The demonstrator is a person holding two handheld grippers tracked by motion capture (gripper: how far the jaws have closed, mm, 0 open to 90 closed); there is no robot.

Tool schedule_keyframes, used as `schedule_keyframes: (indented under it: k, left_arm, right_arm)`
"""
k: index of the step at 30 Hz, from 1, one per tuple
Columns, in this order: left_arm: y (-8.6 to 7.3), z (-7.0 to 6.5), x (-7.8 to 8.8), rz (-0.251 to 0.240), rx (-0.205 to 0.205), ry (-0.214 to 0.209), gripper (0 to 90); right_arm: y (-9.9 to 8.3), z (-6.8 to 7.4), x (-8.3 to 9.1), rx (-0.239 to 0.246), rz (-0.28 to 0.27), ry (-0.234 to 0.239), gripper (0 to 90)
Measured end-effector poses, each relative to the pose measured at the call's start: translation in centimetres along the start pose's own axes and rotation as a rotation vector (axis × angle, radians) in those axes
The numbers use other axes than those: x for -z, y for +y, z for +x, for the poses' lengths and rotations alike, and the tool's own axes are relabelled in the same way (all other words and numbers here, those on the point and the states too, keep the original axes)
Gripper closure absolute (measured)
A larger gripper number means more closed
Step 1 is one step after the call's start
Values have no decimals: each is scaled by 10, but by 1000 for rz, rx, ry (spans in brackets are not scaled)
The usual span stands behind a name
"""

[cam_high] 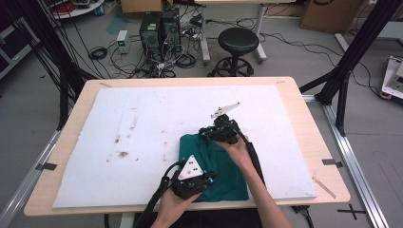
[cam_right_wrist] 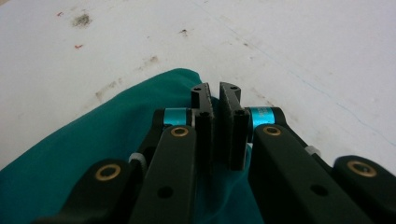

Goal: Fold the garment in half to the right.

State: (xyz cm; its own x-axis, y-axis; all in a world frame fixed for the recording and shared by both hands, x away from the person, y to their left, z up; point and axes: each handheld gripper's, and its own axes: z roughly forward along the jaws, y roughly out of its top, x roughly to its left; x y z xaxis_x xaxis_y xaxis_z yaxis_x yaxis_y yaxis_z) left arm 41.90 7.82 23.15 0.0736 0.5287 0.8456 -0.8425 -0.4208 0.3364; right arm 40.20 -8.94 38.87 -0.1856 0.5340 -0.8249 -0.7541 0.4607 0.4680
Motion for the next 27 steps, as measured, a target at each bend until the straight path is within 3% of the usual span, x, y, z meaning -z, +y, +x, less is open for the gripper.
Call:
schedule_keyframes:
  k: [12, 20, 27]
  left_arm:
    - [11, -15, -24, 16, -19, -11, 846]
    - [17, -22, -37, 33, -30, 4, 846]
    - [18, -23, -47, 36, -16, -13, 846]
  right_arm:
    - [-23, -18, 23, -44, -32, -6, 858]
    - [-32, -26, 30, -63, -46, -14, 858]
    - [-40, -30, 32, -80, -56, -29, 853]
